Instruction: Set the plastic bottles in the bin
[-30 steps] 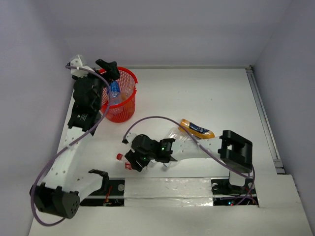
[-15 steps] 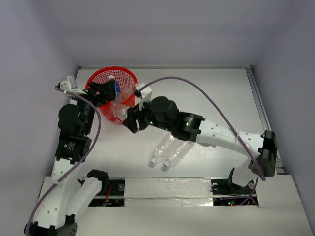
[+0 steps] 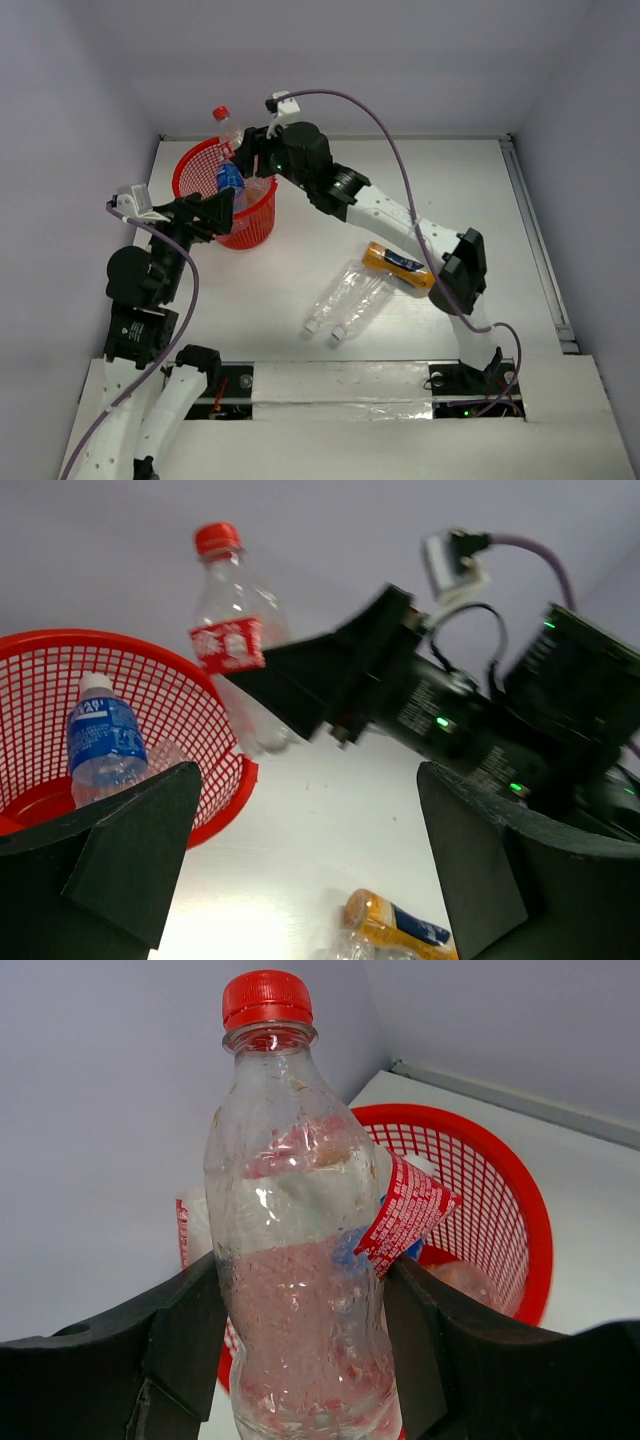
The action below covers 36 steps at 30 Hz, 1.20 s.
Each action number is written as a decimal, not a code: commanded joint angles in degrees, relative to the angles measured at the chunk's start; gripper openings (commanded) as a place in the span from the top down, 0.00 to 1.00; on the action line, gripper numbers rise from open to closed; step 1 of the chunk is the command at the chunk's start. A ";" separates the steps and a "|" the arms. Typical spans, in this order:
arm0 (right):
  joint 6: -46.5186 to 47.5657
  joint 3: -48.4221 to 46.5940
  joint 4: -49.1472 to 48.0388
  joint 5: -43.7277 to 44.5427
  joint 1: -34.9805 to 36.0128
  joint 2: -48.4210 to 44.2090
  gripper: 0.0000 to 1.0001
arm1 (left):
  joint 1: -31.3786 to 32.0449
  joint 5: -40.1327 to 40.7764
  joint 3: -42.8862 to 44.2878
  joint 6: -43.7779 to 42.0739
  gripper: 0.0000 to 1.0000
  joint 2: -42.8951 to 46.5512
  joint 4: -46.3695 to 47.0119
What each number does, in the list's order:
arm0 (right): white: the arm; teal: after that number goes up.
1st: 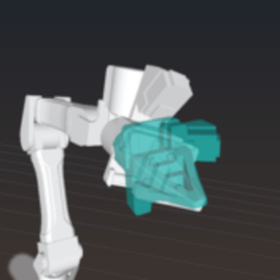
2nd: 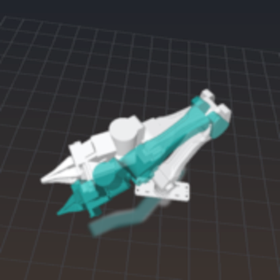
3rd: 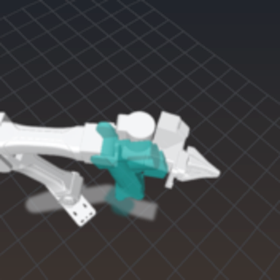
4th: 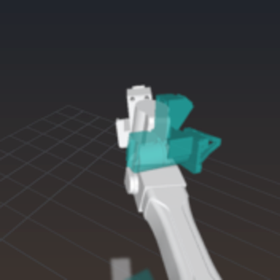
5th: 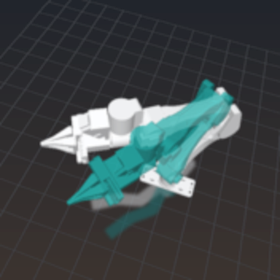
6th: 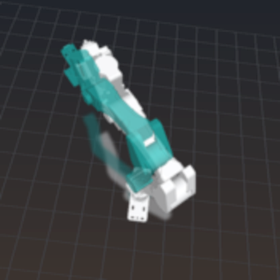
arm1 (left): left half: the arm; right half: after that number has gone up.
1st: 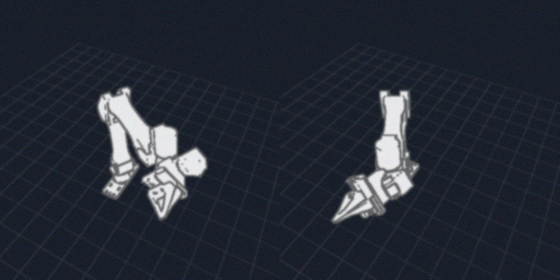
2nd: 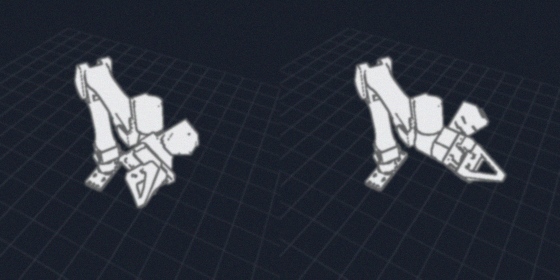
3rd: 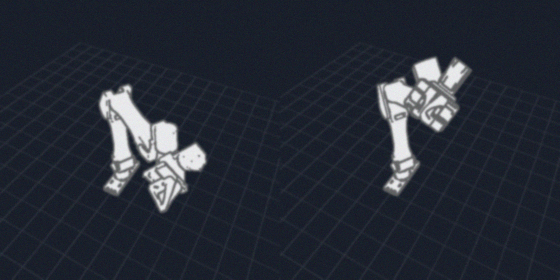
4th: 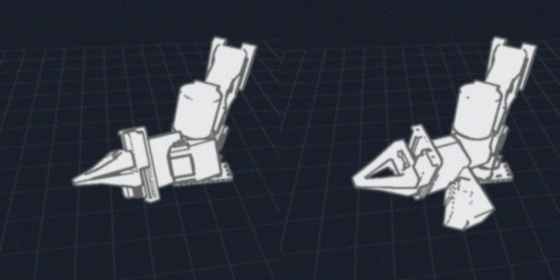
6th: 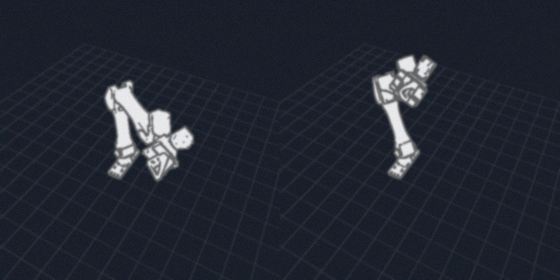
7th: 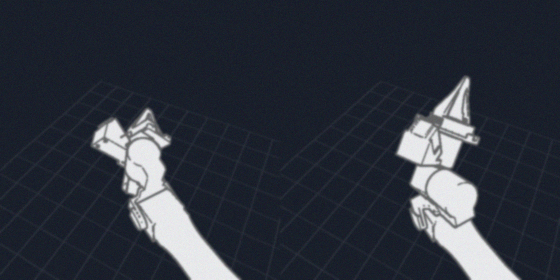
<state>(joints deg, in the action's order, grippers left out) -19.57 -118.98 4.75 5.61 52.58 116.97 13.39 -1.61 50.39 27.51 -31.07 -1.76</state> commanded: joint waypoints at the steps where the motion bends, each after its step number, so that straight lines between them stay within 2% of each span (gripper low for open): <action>1: -0.73 -8.19 -0.28 -0.95 0.07 4.57 0.44 | -0.29 -3.84 -0.64 -0.79 0.14 1.01 -0.26; 5: -1.96 -11.54 0.60 -0.60 -0.46 7.92 0.37 | -0.29 -4.54 -1.96 -0.88 0.14 1.80 -0.44; 9: -3.36 -7.43 -0.62 0.72 -0.99 6.87 0.33 | -0.29 -5.07 -2.40 -1.23 0.14 1.45 -0.70; 12: -3.54 -5.83 -1.59 1.16 -0.99 5.73 0.21 | -0.29 -5.34 -2.32 -1.23 0.14 0.92 -0.61; 13: -3.54 -5.65 -1.50 1.34 -0.99 5.64 0.14 | -0.29 -5.51 -2.23 -1.23 0.15 0.66 -0.87; 15: -3.46 -5.65 -1.24 1.42 -0.99 4.76 0.10 | -0.29 -5.86 -2.05 -1.23 0.17 0.40 -1.05; 21: -1.97 -3.55 -2.20 3.18 -0.99 -1.37 0.08 | -0.29 -9.37 -1.35 -0.88 0.29 -0.74 -0.88; 24: -1.08 2.40 -4.22 6.34 -0.99 -6.03 0.13 | -0.29 -12.62 -1.35 -0.61 0.39 -2.58 -0.18; 26: -0.99 6.63 -6.50 9.14 -1.60 -11.92 0.21 | -0.29 -15.26 -2.05 -0.09 0.48 -3.64 1.05; 27: -0.99 11.79 -8.43 9.94 -1.60 -14.03 0.27 | 0.67 -15.62 -2.23 0.00 0.51 -4.78 1.32; 28: -0.99 14.62 -9.58 10.73 -2.21 -18.83 0.42 | 2.68 -15.45 -2.84 -0.08 0.54 -5.40 1.41; 29: -0.99 17.52 -10.63 12.13 -2.22 -21.23 0.51 | 4.35 -14.57 -3.10 -0.17 0.61 -6.19 1.76; 30: -0.99 23.12 -12.64 12.58 -2.22 -23.78 0.61 | 6.72 -13.26 -3.37 -0.26 0.64 -7.94 2.80; 31: -0.99 25.96 -13.45 12.94 -2.22 -26.15 0.74 | 13.09 -9.07 -3.63 -0.61 0.67 -9.08 3.16; 32: -0.91 28.69 -14.41 13.63 -2.74 -30.87 0.78 | 17.16 -5.81 -3.55 -1.22 0.70 -11.71 3.08; 33: -0.99 34.20 -14.86 13.99 -2.74 -33.27 0.84 | 24.86 0.66 -3.28 -1.75 0.74 -13.30 2.99; 34: -1.08 36.86 -15.04 13.99 -2.74 -35.56 0.86 | 24.93 4.47 -3.02 -2.19 0.74 -15.06 2.82; 35: -1.26 39.41 -15.12 13.73 -2.74 -37.76 0.87 | 30.85 7.12 -2.93 -2.80 0.76 -18.81 2.81; 36: -1.52 42.05 -15.21 13.64 -2.74 -42.04 0.87 | 32.82 8.80 -2.84 -3.07 0.76 -20.68 2.99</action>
<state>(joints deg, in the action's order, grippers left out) -20.95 -83.53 -6.26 16.95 49.87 80.79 39.68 -2.83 47.44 26.46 -46.74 -1.15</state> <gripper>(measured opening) 0.138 0.244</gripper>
